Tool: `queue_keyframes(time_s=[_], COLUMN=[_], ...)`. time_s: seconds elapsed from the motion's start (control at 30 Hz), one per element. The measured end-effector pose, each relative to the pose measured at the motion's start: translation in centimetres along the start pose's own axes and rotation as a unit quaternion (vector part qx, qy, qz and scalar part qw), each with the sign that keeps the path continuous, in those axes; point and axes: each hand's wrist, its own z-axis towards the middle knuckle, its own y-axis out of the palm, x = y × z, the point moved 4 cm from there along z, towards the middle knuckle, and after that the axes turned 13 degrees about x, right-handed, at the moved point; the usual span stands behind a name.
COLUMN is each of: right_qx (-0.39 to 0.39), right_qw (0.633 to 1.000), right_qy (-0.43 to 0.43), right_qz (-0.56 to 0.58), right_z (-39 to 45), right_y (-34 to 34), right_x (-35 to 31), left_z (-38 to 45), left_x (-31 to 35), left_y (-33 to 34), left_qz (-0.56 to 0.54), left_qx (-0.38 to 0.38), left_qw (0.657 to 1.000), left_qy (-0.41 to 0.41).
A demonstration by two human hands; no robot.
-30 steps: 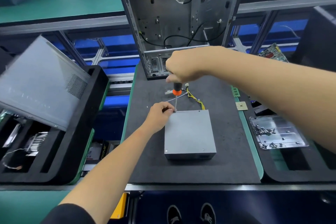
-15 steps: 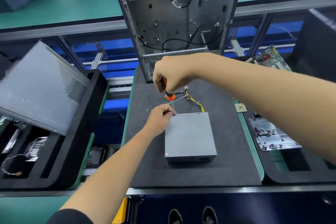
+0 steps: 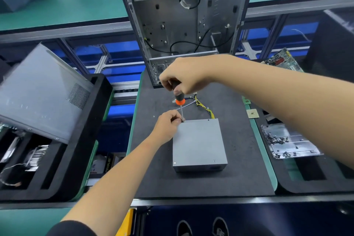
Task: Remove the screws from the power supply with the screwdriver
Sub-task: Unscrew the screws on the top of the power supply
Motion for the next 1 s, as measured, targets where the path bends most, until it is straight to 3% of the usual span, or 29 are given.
queue_keyframes(time_s=[0.23,0.3,0.4,0.47,0.63,0.8,0.9,1.0], right_qx=[-0.013,0.005,0.022,0.028,0.01,-0.023,-0.001,0.036], right_qw=[0.993,0.997,0.981,0.973,0.999,0.995,0.997,0.986], right_qy=[0.06,0.069,0.07,0.058,0.041,0.022,0.055,0.118], right_qz=[0.101,0.034,-0.182,-0.22,0.013,0.092,0.046,-0.111], right_z=[-0.4,0.0,0.6,0.9,0.6,0.6,0.9,0.7], right_y=[0.1,0.3,0.5,0.5,0.3,0.4,0.5,0.1], right_x=[-0.1,0.1,0.5,0.6,0.7,-0.9,-0.7,0.5], left_z=[-0.1,-0.1,0.0,0.0,0.0,0.0,0.0,-0.1], left_x=[0.0,-0.1,-0.2,-0.3,-0.4,-0.3,-0.2,-0.2], left_y=[0.0,0.1,0.1,0.2,0.2,0.2,0.1,0.2], left_qz=[0.002,0.008,0.015,0.016,0.005,0.008,0.006,-0.001], left_qx=[0.009,0.008,0.007,0.007,0.011,0.009,0.007,0.004], left_qw=[1.0,1.0,1.0,1.0,1.0,1.0,1.0,1.0], left_qy=[0.003,-0.003,-0.013,-0.015,-0.021,0.0,-0.003,-0.02])
